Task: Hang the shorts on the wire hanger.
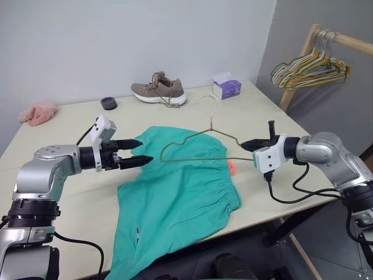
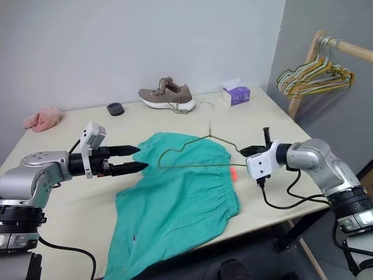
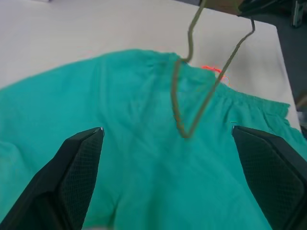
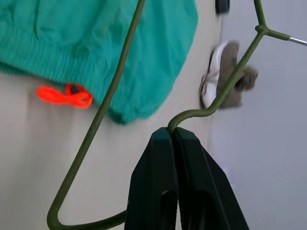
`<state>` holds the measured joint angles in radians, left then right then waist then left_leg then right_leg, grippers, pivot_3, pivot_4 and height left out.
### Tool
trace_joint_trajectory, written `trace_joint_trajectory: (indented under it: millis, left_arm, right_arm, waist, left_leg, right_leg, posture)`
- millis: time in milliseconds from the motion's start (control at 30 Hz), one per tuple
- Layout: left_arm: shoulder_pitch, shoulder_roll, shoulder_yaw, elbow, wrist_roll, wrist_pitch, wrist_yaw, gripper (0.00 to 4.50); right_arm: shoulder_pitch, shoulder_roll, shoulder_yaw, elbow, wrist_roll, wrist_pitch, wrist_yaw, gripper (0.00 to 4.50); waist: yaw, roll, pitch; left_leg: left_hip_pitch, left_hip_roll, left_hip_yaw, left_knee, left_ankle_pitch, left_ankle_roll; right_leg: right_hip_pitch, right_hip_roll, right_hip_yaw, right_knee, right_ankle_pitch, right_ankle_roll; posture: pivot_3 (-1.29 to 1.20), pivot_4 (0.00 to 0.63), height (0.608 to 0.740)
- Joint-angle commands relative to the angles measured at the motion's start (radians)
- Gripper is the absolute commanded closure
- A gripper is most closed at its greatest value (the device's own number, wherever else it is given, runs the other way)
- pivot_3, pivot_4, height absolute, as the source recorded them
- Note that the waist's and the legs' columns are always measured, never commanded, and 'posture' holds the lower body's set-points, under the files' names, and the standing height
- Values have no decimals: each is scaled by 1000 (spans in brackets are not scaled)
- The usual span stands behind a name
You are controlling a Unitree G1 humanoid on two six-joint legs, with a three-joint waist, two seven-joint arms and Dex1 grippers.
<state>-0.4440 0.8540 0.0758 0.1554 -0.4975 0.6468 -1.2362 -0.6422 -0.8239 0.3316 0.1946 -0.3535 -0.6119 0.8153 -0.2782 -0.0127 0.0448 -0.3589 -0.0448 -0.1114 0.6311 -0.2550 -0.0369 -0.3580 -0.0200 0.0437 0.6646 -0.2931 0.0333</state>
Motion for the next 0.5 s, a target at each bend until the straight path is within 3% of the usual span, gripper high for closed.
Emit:
trace_joint_trajectory:
  millis: [33, 433, 500]
  left_arm:
    - [7, 31, -18, -37, -16, 26, -57, 0]
    - [93, 57, -83, -142, 6, 22, -137, 0]
    - [94, 56, -91, -137, 19, 15, -131, 378]
  right_arm:
    - [-42, 14, -1, -34, -5, -63, -7, 4476]
    - [-63, 44, 6, -27, 18, -84, 30, 4476]
    - [-59, 47, 5, -32, 24, -84, 33, 4500]
  waist:
    - [0, 0, 0]
    - [0, 0, 0]
    - [0, 0, 0]
  left_leg:
    - [0, 0, 0, 0, 0, 0]
    - [1, 0, 0, 0, 0, 0]
    - [1, 0, 0, 1, 0, 0]
  right_leg:
    - [0, 0, 0, 0, 0, 0]
    - [0, 0, 0, 1, 0, -1]
    - [0, 0, 0, 1, 0, -1]
  posture:
    - [-307, 0, 740]
    - [-303, 0, 740]
    - [-303, 0, 740]
